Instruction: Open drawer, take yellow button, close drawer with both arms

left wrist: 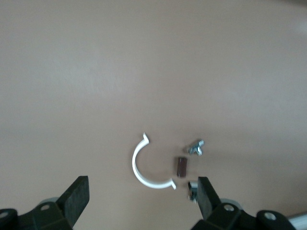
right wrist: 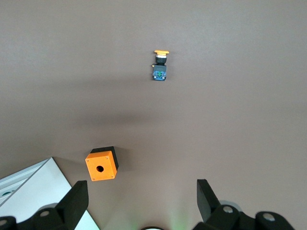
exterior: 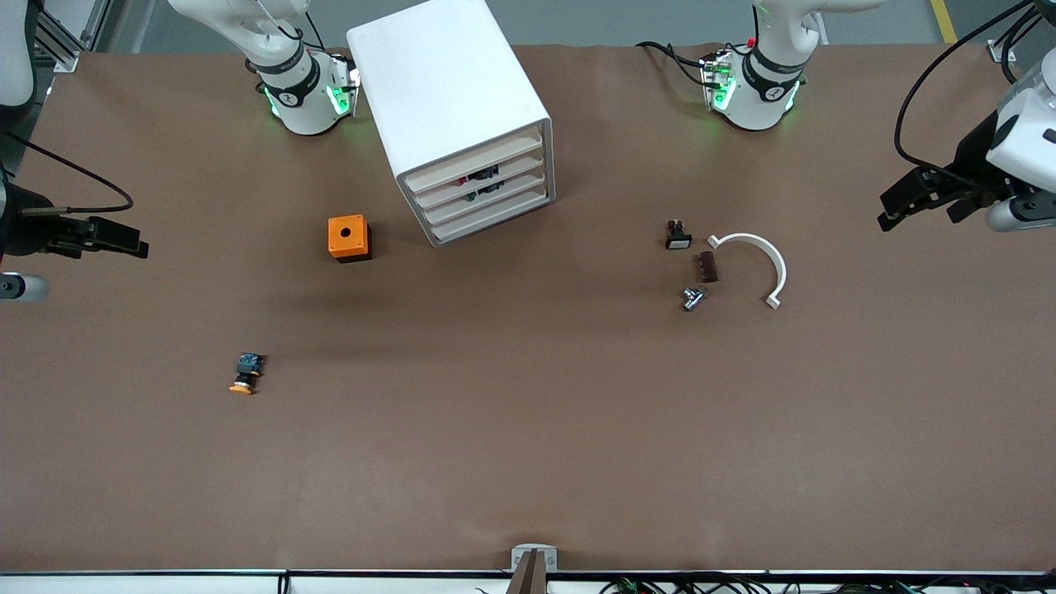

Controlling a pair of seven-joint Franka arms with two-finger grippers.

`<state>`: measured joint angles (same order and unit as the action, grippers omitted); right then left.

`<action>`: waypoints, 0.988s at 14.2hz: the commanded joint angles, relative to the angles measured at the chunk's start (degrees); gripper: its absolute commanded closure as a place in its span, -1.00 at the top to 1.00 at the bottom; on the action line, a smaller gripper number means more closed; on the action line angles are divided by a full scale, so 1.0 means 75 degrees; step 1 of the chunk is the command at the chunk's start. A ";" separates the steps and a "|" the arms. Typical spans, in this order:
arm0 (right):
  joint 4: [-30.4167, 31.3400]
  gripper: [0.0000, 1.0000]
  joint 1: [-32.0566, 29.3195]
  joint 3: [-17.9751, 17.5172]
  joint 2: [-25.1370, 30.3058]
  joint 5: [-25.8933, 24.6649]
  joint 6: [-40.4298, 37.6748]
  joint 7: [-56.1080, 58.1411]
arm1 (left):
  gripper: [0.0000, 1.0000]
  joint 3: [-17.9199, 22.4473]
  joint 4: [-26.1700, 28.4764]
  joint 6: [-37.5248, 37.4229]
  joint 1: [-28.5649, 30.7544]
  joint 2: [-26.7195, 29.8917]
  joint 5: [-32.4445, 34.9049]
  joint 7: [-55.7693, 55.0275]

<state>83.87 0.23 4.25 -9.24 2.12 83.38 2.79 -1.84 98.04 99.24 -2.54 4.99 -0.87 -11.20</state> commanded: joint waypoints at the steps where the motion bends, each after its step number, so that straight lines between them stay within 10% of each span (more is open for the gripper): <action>1: -0.0097 1.00 -0.0030 -0.0028 0.0014 -0.0072 -0.0125 -0.0126 | 0.99 -0.0059 -0.0626 0.0010 0.0034 -0.0442 0.0187 0.0087; 14: -0.0226 1.00 -0.0054 -0.0004 -0.0022 -0.0072 -0.0125 -0.0150 | 0.99 -0.0070 -0.0803 -0.0025 -0.0025 -0.0513 -0.0001 -0.0019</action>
<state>83.42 0.13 4.49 -9.24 2.11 83.37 2.56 -2.05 93.21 99.56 -2.90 1.60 -0.78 -11.21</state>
